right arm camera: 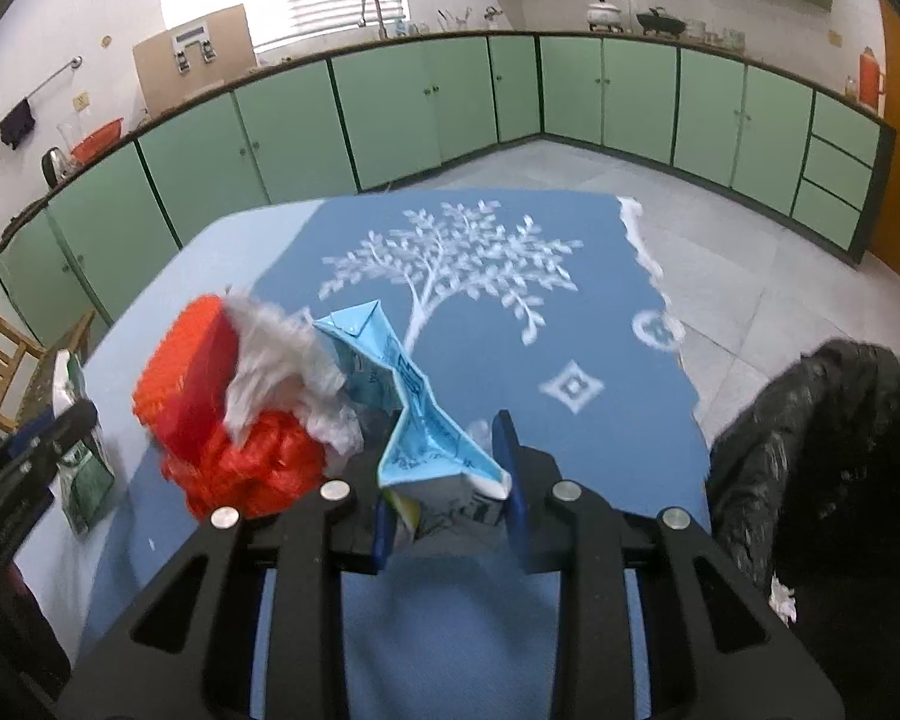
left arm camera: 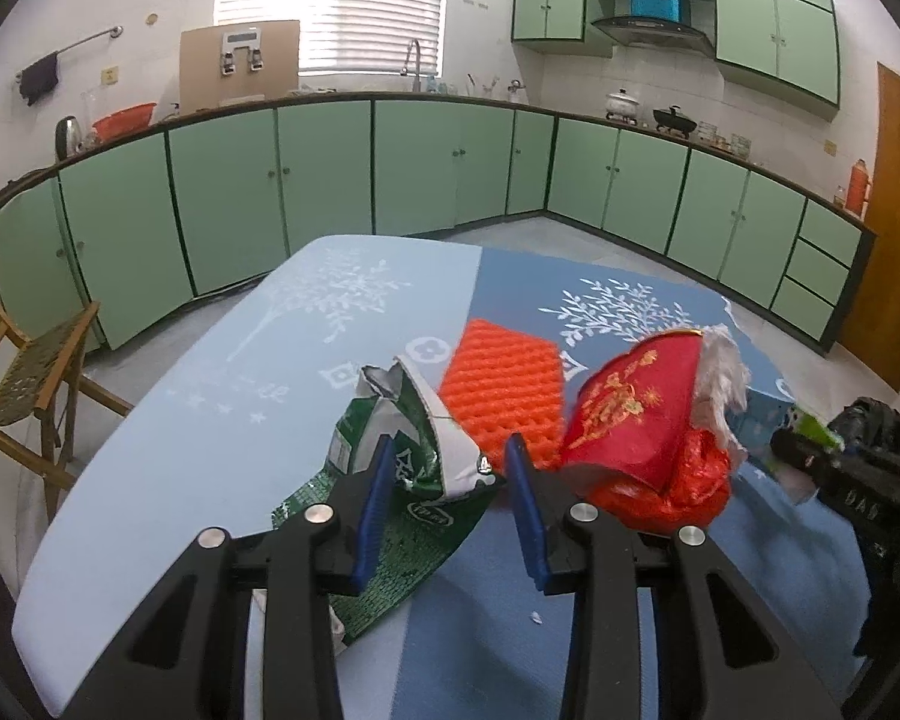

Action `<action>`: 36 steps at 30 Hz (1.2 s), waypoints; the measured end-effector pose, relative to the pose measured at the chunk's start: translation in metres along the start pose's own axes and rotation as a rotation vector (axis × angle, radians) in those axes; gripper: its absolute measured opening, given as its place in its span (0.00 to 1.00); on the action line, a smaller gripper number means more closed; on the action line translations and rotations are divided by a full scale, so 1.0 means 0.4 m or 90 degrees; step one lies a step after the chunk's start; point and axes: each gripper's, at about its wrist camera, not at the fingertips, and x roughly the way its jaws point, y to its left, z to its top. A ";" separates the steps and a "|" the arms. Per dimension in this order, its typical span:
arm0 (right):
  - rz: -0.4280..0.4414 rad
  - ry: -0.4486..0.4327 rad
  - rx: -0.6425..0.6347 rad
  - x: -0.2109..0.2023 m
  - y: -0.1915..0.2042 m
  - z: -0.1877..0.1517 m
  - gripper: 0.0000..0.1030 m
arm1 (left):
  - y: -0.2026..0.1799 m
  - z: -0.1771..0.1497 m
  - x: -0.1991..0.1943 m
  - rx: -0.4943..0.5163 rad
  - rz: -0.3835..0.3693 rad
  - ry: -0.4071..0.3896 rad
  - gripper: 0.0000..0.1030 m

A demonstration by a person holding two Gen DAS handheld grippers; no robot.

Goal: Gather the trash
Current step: 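Lift the bag and carton and carry them over the black bin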

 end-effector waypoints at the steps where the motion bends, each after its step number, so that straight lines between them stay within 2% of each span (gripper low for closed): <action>1: 0.003 0.008 0.005 0.005 -0.003 -0.007 0.27 | -0.004 -0.002 0.001 0.003 -0.003 0.001 0.36; 6: 0.006 0.027 -0.005 0.036 0.005 -0.014 0.30 | -0.012 -0.014 0.018 0.013 -0.008 0.013 0.36; 8: 0.008 0.029 -0.008 0.047 0.009 -0.007 0.40 | -0.014 -0.015 0.023 0.014 -0.010 0.015 0.36; 12: 0.008 0.031 -0.013 0.070 0.016 0.009 0.43 | -0.014 -0.011 0.031 0.016 -0.012 0.015 0.36; 13: 0.012 0.037 -0.016 0.077 0.018 0.012 0.40 | -0.015 -0.012 0.032 0.016 -0.013 0.016 0.36; 14: 0.014 0.043 -0.017 0.084 0.019 0.015 0.24 | -0.015 -0.011 0.033 0.017 -0.013 0.016 0.36; 15: 0.019 0.048 -0.015 0.086 0.017 0.016 0.18 | -0.017 -0.011 0.031 0.018 -0.012 0.014 0.36; 22: 0.015 0.011 0.003 0.035 0.000 0.027 0.15 | -0.014 0.007 0.004 0.010 -0.011 0.001 0.35; 36: 0.004 -0.079 0.010 -0.138 -0.018 0.082 0.15 | -0.056 0.079 -0.142 0.021 -0.043 -0.078 0.34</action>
